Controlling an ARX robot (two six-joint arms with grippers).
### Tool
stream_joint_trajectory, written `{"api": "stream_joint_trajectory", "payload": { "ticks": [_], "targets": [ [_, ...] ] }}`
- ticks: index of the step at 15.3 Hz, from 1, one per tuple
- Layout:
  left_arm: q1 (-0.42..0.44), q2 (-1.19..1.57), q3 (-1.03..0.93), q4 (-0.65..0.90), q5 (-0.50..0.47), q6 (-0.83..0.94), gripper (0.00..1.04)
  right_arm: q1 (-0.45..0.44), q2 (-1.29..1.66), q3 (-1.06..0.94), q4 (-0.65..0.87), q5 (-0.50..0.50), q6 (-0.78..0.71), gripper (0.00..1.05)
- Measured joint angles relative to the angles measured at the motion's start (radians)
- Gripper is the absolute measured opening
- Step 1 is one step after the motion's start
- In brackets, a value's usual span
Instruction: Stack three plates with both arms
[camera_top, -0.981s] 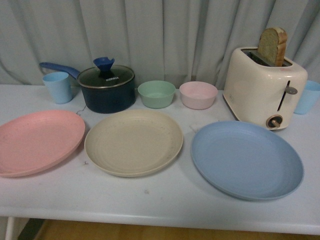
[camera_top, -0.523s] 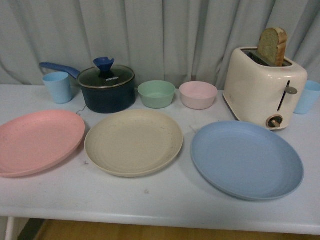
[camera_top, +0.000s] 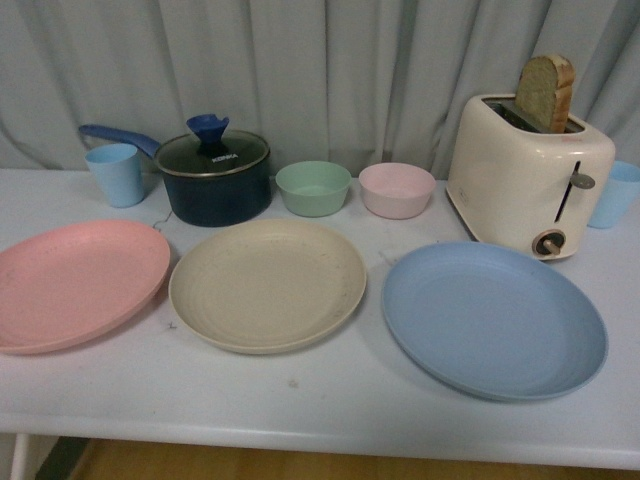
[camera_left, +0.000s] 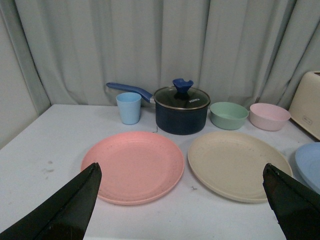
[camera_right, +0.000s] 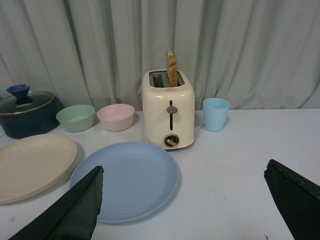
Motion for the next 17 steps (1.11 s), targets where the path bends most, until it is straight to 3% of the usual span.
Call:
{"api": "stream_joint_trajectory", "payload": {
  "ticks": [3,4,5,6,8,10,14,17],
  "targets": [
    [-0.008,0.008,0.008,-0.036,-0.025,-0.01,0.98,0.0,0.0,0.0,0.0,0.0,0.0,0.98],
    [-0.051,0.16,0.094,-0.199,-0.188,-0.079,0.98,0.0,0.0,0.0,-0.001,0.002,0.001,0.98],
    [0.003,0.357,0.155,-0.106,-0.251,-0.112,0.98,0.0,0.0,0.0,0.001,-0.003,-0.001,0.98],
    [0.061,0.526,0.219,0.043,-0.226,-0.116,0.98,0.0,0.0,0.0,0.0,0.0,0.0,0.98],
    [0.083,0.871,0.365,0.291,-0.123,-0.098,0.98,0.0,0.0,0.0,0.0,0.0,0.0,0.98],
    [0.09,1.278,0.574,0.396,-0.021,-0.049,0.98,0.0,0.0,0.0,0.0,0.0,-0.001,0.98],
    [0.159,1.909,1.062,0.273,0.02,0.066,0.98,0.0,0.0,0.0,0.0,0.0,0.0,0.98],
    [0.22,2.127,1.291,0.192,0.027,0.076,0.98,0.0,0.0,0.0,0.0,0.0,0.0,0.98]
  ]
}}
